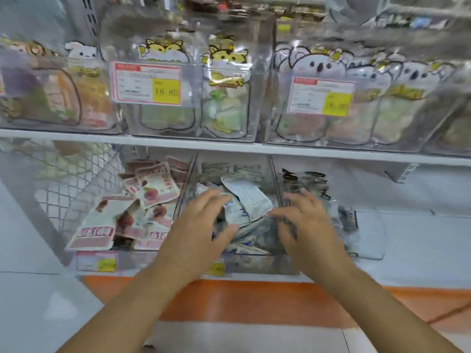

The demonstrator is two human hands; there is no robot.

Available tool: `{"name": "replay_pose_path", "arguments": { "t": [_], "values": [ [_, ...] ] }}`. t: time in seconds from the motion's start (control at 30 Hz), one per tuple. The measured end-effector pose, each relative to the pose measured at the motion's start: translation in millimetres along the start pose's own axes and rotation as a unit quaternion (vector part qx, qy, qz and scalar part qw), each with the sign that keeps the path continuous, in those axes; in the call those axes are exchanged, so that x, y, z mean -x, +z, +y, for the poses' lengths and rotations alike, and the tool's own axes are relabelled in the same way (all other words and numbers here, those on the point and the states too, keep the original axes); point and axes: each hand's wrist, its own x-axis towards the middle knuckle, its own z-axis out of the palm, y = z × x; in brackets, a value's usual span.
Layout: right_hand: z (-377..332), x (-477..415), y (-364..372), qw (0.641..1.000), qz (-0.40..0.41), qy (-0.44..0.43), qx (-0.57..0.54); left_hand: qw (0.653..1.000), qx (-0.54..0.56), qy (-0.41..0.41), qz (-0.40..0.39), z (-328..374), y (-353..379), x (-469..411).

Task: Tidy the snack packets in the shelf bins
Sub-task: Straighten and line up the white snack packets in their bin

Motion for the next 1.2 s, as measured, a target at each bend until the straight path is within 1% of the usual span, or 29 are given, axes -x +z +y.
{"name": "replay_pose_path", "arguments": {
  "t": [0.03, 0.1, 0.17, 0.2, 0.23, 0.3, 0.43, 0.5, 0.53, 0.57, 0.6, 0.63, 0.67, 0.7, 0.73, 0.77, 0.8, 0.83, 0.87, 0.93, 0.97, 1.03, 1.1, 1.2],
  "values": [
    [19, 5, -7, 0.999, -0.015, 0.021, 0.043, 0.999, 0.012, 0.017, -0.024, 14, 14, -3],
    [50, 13, -18, 0.989, -0.093, 0.046, 0.106, 0.997, 0.022, 0.042, -0.062, 36, 41, -12],
    [70, 15, -26, 0.978, -0.170, 0.052, 0.107, 0.995, 0.005, 0.062, -0.082, 49, 61, -23],
    [79, 13, -28, 0.976, -0.189, 0.054, 0.090, 0.994, -0.013, 0.071, -0.085, 52, 69, -28],
    [87, 9, -28, 0.977, -0.192, 0.051, 0.084, 0.993, -0.036, 0.080, -0.084, 55, 76, -33],
    [104, -2, -27, 0.979, -0.170, 0.045, 0.098, 0.988, -0.084, 0.097, -0.081, 58, 87, -41],
    [132, -25, -20, 0.984, -0.081, 0.116, 0.105, 0.985, -0.106, 0.113, -0.076, 54, 90, -49],
    [140, -35, -13, 0.985, -0.055, 0.137, 0.094, 0.984, -0.106, 0.117, -0.086, 50, 90, -50],
    [143, -39, -11, 0.984, -0.059, 0.137, 0.096, 0.983, -0.105, 0.115, -0.093, 49, 89, -50],
    [145, -42, -12, 0.982, -0.082, 0.133, 0.104, 0.983, -0.104, 0.114, -0.099, 48, 89, -50],
    [146, -42, -16, 0.977, -0.130, 0.128, 0.111, 0.982, -0.109, 0.114, -0.105, 47, 88, -50],
    [145, -42, -24, 0.964, -0.199, 0.131, 0.114, 0.980, -0.118, 0.118, -0.111, 46, 87, -51],
    [140, -41, -34, 0.952, -0.252, 0.134, 0.111, 0.977, -0.129, 0.122, -0.115, 46, 85, -51],
    [133, -40, -45, 0.950, -0.266, 0.126, 0.107, 0.976, -0.137, 0.125, -0.116, 46, 83, -52],
    [124, -37, -52, 0.964, -0.228, 0.097, 0.094, 0.975, -0.143, 0.127, -0.116, 46, 82, -53],
    [111, -36, -54, 0.983, -0.162, 0.053, 0.062, 0.974, -0.148, 0.128, -0.114, 46, 80, -54],
    [94, -35, -51, 0.994, -0.109, 0.006, 0.023, 0.974, -0.151, 0.130, -0.110, 46, 80, -56],
    [81, -34, -40, 0.994, -0.106, -0.033, 0.008, 0.974, -0.151, 0.131, -0.104, 46, 80, -57],
    [73, -34, -25, 0.989, -0.139, -0.054, 0.023, 0.975, -0.151, 0.130, -0.100, 45, 81, -58],
    [75, -35, 4, 0.973, -0.208, -0.041, 0.096, 0.976, -0.148, 0.120, -0.104, 43, 82, -59],
    [81, -37, 8, 0.965, -0.217, -0.017, 0.144, 0.977, -0.145, 0.115, -0.106, 43, 81, -59],
    [96, -40, 2, 0.957, -0.203, 0.022, 0.208, 0.978, -0.140, 0.113, -0.103, 42, 79, -61],
    [106, -43, -7, 0.953, -0.196, 0.034, 0.227, 0.978, -0.143, 0.113, -0.104, 41, 76, -62],
    [99, -45, -1, 0.938, -0.217, 0.024, 0.268, 0.978, -0.139, 0.122, -0.099, 37, 77, -63]
  ]
}}
